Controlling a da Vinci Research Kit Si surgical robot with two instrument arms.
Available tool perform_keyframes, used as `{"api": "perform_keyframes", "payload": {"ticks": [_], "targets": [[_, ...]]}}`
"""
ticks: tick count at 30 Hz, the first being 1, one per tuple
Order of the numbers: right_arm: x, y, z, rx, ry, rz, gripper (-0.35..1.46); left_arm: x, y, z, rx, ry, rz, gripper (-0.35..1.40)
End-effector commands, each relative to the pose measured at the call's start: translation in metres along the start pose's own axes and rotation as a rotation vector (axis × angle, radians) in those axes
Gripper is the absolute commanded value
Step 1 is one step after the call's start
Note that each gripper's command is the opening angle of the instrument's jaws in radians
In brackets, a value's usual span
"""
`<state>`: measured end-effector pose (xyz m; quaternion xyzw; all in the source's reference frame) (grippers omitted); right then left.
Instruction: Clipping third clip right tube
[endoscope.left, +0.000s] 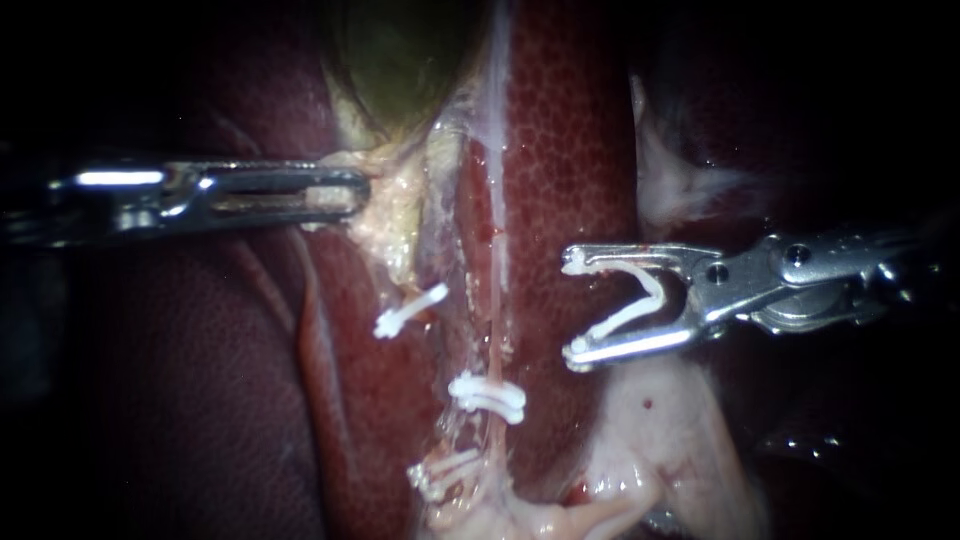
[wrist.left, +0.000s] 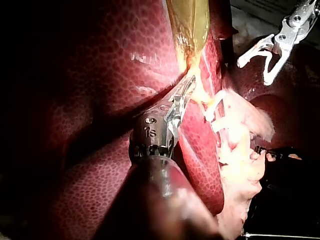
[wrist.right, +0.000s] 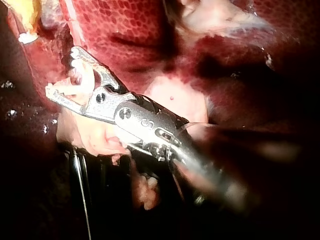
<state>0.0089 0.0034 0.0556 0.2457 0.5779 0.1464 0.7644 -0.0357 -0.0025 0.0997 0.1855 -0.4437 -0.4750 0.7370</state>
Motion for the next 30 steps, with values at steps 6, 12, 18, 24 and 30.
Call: {"api": "perform_keyframes", "payload": {"ticks": [6, 12, 18, 24, 30], "targets": [[0.0000, 0.0000, 0.0001, -0.001, 0.000, 0.000, 0.60, -0.0026, 0.0004, -0.0032, -0.014, -0.038, -0.020, -0.33], [0.0000, 0.0000, 0.0002, -0.002, 0.003, 0.001, 0.60, -0.0035, 0.0002, -0.0045, -0.018, -0.049, -0.017, -0.33], [-0.0003, 0.0003, 0.0003, -0.003, 0.002, 0.000, 0.60, -0.0034, 0.0001, -0.0044, -0.020, -0.050, -0.016, -0.33], [-0.0023, 0.0005, 0.0011, -0.004, 0.003, 0.066, 0.59, -0.0033, 0.0001, -0.0043, -0.020, -0.050, -0.016, -0.33], [-0.0054, 0.0011, 0.0030, -0.002, 0.008, 0.185, 0.58, -0.0031, 0.0000, -0.0042, -0.022, -0.051, -0.016, -0.33]]}}
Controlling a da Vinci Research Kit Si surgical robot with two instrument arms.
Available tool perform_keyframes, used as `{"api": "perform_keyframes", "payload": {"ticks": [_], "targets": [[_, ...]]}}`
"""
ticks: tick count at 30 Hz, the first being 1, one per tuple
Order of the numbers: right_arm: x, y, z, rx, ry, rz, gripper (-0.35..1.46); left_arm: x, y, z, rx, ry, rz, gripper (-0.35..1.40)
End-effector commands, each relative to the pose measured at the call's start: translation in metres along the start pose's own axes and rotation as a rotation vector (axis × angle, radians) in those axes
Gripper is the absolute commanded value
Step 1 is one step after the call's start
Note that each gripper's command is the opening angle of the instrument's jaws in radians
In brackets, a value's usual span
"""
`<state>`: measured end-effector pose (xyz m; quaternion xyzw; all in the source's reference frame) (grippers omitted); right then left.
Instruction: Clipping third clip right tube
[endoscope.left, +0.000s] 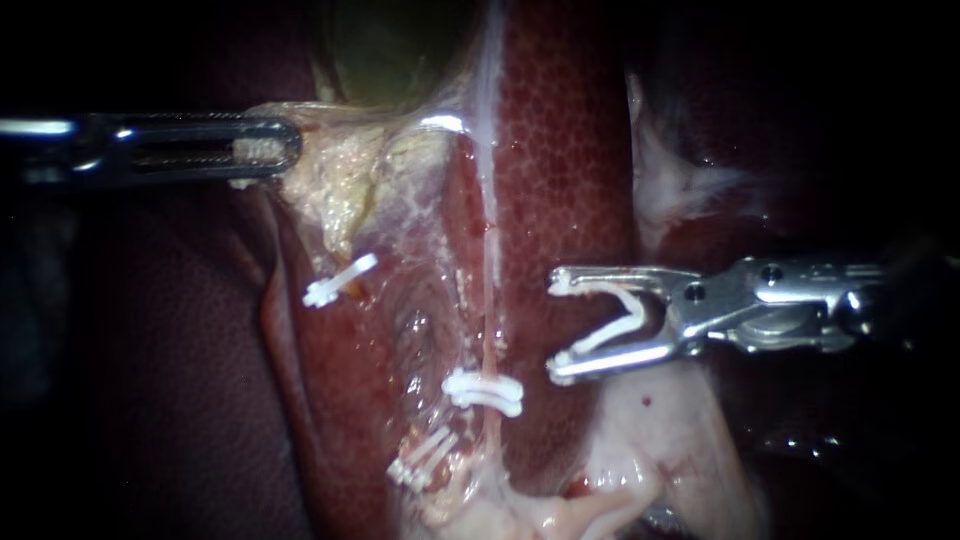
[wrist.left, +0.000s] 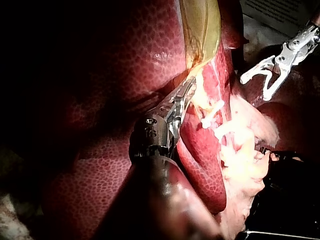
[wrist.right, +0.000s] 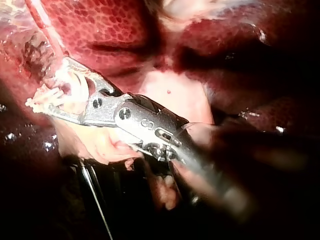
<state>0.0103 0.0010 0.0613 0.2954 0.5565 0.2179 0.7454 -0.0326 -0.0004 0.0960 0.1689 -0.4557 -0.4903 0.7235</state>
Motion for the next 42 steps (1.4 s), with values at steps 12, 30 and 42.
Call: {"api": "perform_keyframes", "payload": {"ticks": [12, 30, 42], "targets": [[-0.0053, 0.0027, 0.0050, -0.010, -0.001, 0.191, 0.57, 0.0003, -0.0001, 0.0002, -0.003, -0.001, 0.002, -0.33], [-0.0068, 0.0040, 0.0082, 0.001, -0.067, 0.256, 0.49, 0.0005, -0.0002, 0.0004, -0.008, -0.004, 0.002, -0.33], [-0.0065, 0.0042, 0.0098, 0.016, -0.027, 0.287, 0.45, 0.0005, -0.0003, 0.0005, -0.009, -0.004, 0.002, -0.33]]}}
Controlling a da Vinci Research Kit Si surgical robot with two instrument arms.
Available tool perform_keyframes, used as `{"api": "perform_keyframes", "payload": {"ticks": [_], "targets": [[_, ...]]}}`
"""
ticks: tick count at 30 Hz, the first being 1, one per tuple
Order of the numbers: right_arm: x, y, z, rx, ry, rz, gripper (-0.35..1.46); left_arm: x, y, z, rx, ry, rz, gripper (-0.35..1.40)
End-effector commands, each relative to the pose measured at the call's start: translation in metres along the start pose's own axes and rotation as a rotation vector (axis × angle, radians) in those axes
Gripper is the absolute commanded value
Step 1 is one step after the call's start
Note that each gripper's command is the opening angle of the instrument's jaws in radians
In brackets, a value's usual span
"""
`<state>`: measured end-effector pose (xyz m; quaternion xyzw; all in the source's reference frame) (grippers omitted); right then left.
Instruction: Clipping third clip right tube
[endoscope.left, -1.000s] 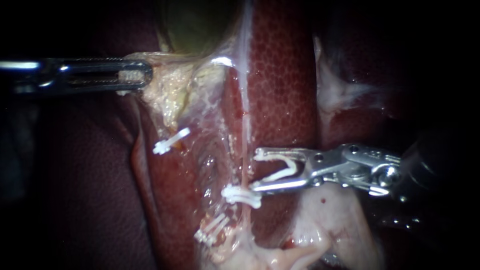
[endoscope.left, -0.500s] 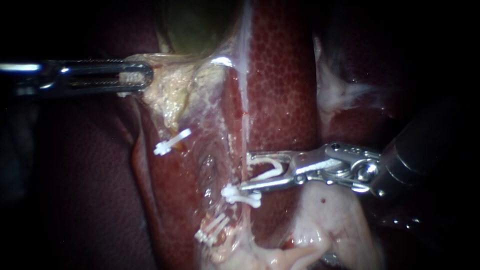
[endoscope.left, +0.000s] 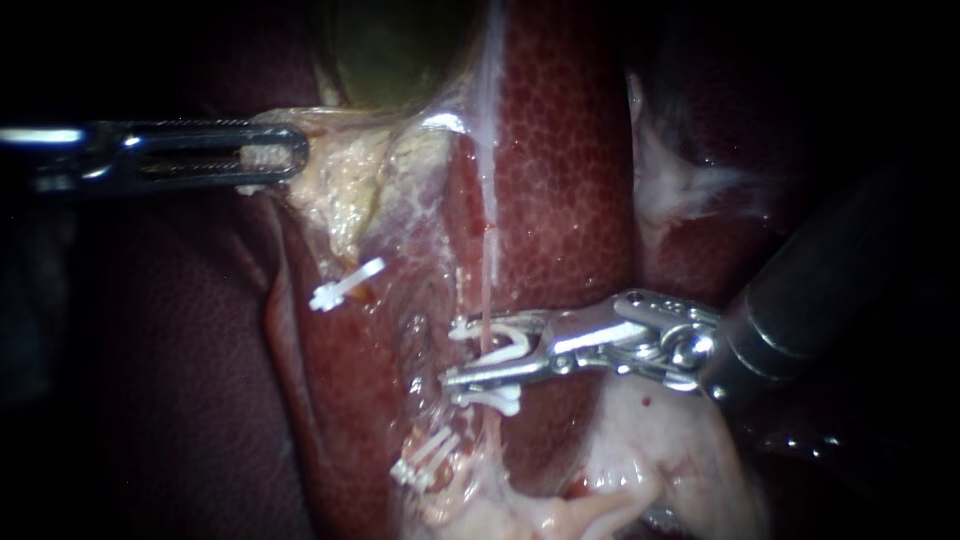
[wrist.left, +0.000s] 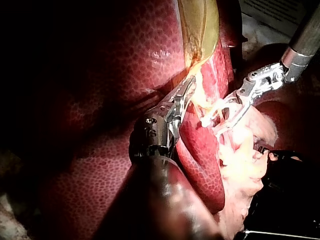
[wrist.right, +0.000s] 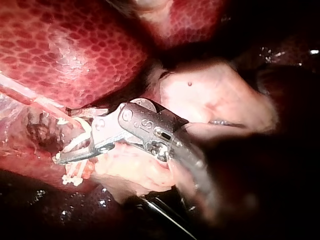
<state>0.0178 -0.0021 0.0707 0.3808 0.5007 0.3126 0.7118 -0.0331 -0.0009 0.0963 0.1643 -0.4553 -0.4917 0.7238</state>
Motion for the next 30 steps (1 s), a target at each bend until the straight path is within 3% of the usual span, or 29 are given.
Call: {"api": "perform_keyframes", "payload": {"ticks": [1, 10, 24, 30], "targets": [[0.0001, 0.0000, 0.0000, 0.000, 0.003, 0.002, 0.44, 0.0000, 0.0000, 0.0000, 0.000, 0.000, 0.000, -0.33], [0.0005, 0.0002, 0.0000, 0.004, 0.013, 0.040, 0.24, 0.0000, 0.0000, 0.0000, 0.000, 0.000, 0.000, -0.33], [0.0009, 0.0005, -0.0007, 0.008, 0.015, 0.078, -0.33, 0.0000, 0.0000, 0.0000, -0.001, 0.000, 0.000, -0.33], [0.0008, 0.0005, -0.0009, 0.013, 0.013, 0.077, -0.35, 0.0000, 0.0000, 0.0000, -0.001, 0.000, 0.000, -0.33]]}}
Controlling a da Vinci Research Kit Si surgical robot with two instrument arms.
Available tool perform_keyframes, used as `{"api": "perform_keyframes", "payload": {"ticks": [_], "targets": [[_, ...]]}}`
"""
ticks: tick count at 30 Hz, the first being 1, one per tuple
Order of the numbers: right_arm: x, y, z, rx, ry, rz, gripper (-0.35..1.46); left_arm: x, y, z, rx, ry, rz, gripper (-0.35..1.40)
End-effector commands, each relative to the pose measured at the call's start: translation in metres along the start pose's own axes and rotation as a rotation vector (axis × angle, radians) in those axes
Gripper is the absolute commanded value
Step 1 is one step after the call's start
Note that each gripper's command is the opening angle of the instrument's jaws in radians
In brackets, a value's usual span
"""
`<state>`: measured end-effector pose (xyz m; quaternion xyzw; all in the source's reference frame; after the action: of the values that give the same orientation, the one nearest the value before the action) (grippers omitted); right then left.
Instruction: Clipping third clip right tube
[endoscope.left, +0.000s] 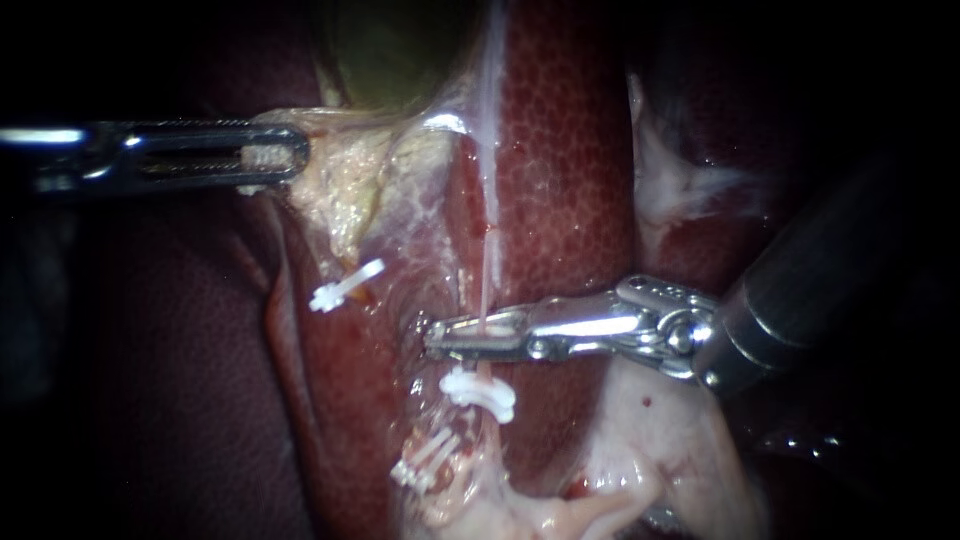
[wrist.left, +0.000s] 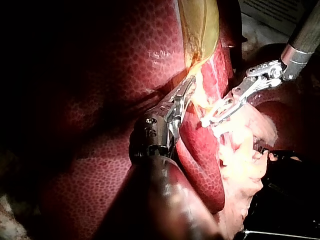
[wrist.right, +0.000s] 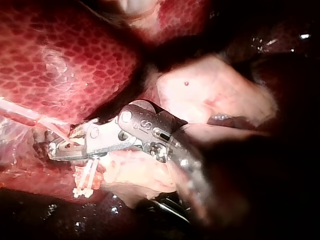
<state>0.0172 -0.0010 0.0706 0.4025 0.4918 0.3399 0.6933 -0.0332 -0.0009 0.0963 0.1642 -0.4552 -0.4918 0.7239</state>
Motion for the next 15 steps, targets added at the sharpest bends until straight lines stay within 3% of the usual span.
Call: {"api": "perform_keyframes", "payload": {"ticks": [1, 15], "targets": [[0.0000, 0.0000, -0.0001, 0.001, 0.000, -0.002, -0.35, 0.0000, 0.0000, 0.0000, 0.000, 0.000, 0.000, -0.33], [0.0001, 0.0001, -0.0002, 0.002, -0.001, 0.004, -0.35, 0.0000, 0.0000, 0.0000, 0.000, 0.000, 0.000, -0.33]]}}
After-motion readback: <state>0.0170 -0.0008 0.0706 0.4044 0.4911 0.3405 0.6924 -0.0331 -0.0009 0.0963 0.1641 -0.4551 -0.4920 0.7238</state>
